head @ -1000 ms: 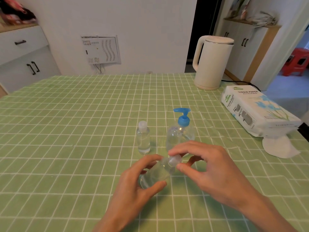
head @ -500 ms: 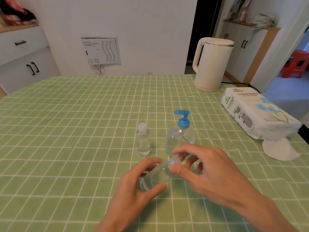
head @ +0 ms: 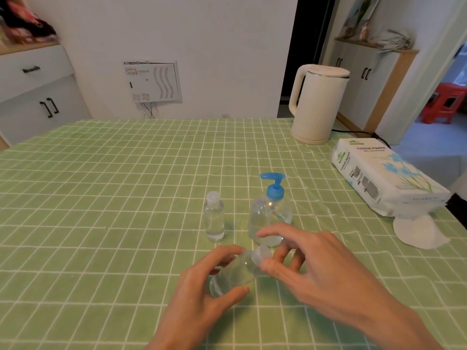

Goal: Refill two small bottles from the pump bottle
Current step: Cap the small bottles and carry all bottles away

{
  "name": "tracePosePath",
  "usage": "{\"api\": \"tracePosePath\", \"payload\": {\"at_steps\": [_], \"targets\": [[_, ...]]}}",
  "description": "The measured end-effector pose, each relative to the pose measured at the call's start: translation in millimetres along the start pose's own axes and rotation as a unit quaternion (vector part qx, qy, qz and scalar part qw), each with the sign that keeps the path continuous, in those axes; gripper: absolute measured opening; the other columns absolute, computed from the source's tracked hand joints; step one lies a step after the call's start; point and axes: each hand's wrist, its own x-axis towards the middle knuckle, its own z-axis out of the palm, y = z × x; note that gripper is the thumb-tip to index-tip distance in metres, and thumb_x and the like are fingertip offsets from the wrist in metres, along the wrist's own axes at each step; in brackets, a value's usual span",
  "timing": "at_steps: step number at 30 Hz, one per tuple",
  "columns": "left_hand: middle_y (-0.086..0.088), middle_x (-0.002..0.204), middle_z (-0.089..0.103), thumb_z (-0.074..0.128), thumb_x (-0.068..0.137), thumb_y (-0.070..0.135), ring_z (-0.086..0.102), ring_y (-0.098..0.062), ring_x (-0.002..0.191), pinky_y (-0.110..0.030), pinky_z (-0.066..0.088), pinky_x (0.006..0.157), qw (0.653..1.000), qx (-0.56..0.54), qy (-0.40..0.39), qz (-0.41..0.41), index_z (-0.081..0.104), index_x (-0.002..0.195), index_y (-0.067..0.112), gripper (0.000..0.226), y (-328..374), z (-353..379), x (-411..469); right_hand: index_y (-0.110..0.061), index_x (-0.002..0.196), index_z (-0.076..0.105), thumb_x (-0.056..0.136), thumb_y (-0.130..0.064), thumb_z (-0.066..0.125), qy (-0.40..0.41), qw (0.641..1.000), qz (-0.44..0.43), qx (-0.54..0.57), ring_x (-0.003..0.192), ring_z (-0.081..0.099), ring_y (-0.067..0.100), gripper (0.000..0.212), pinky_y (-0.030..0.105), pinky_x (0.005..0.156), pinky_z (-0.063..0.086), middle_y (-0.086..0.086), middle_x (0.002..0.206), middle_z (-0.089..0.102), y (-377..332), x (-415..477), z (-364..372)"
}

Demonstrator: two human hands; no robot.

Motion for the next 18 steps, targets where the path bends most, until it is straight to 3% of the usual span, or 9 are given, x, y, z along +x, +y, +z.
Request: {"api": "tracePosePath", "payload": {"at_steps": [3, 7, 10, 13, 15, 18], "targets": [[0.022, 0.116, 0.075, 0.08, 0.075, 0.044, 0.07, -0.007, 0.114, -0.021, 0.051, 0.092, 1.0, 0.002, 0.003, 0.0, 0.063, 0.124, 0.052, 0.052, 0.9, 0.8, 0.4, -0.051, 0.108, 0.063, 0.078, -0.09, 0.041, 0.013, 1.0, 0.005, -0.025, 0.075, 0.066, -0.006, 0.054, 0.025, 0.067, 0.053, -0.04, 0.09, 0.067, 0.3, 0.2, -0.2], [0.019, 0.116, 0.076, 0.081, 0.076, 0.04, 0.071, -0.009, 0.113, -0.015, 0.051, 0.091, 1.0, -0.006, 0.003, -0.002, 0.064, 0.123, 0.052, 0.052, 0.8, 0.7, 1.0, -0.059, 0.121, 0.055, 0.08, -0.085, 0.041, -0.011, 1.0, 0.002, -0.007, 0.075, 0.069, -0.005, 0.051, 0.028, 0.072, 0.058, -0.042, 0.096, 0.066, -1.6, -0.8, -0.6], [0.018, 0.115, 0.076, 0.083, 0.077, 0.038, 0.071, -0.009, 0.111, -0.01, 0.049, 0.089, 1.0, -0.005, 0.0, -0.002, 0.065, 0.124, 0.051, 0.052, 1.0, 0.5, 1.3, -0.055, 0.114, 0.058, 0.078, -0.089, 0.039, 0.0, 1.0, 0.006, -0.017, 0.075, 0.068, -0.006, 0.053, 0.031, 0.072, 0.058, -0.043, 0.09, 0.067, 0.1, -0.7, -0.8], [0.018, 0.116, 0.076, 0.083, 0.077, 0.039, 0.071, -0.008, 0.112, -0.009, 0.049, 0.09, 1.0, -0.007, 0.002, -0.004, 0.065, 0.124, 0.051, 0.052, 0.4, -0.1, 1.5, -0.062, 0.127, 0.05, 0.083, -0.081, 0.046, -0.018, 1.0, -0.002, 0.002, 0.075, 0.07, -0.005, 0.048, 0.03, 0.076, 0.06, -0.044, 0.097, 0.067, 0.1, 0.2, 0.3], [0.019, 0.117, 0.076, 0.083, 0.077, 0.038, 0.071, -0.007, 0.112, -0.009, 0.049, 0.09, 1.0, -0.004, 0.0, -0.003, 0.065, 0.124, 0.05, 0.052, -0.5, -0.3, 1.5, -0.059, 0.121, 0.055, 0.087, -0.077, 0.048, -0.014, 1.0, -0.005, -0.014, 0.074, 0.069, -0.006, 0.039, 0.029, 0.071, 0.058, -0.041, 0.094, 0.068, 2.1, 1.8, 1.6], [0.019, 0.116, 0.076, 0.084, 0.078, 0.038, 0.071, -0.008, 0.111, -0.01, 0.05, 0.09, 1.0, -0.003, -0.003, -0.005, 0.065, 0.125, 0.049, 0.052, -1.1, 0.0, 1.5, -0.06, 0.119, 0.057, 0.081, -0.086, 0.046, -0.007, 1.0, -0.001, -0.006, 0.071, 0.067, -0.007, 0.048, 0.024, 0.067, 0.052, -0.041, 0.089, 0.069, 3.5, 2.4, 0.8]]}}
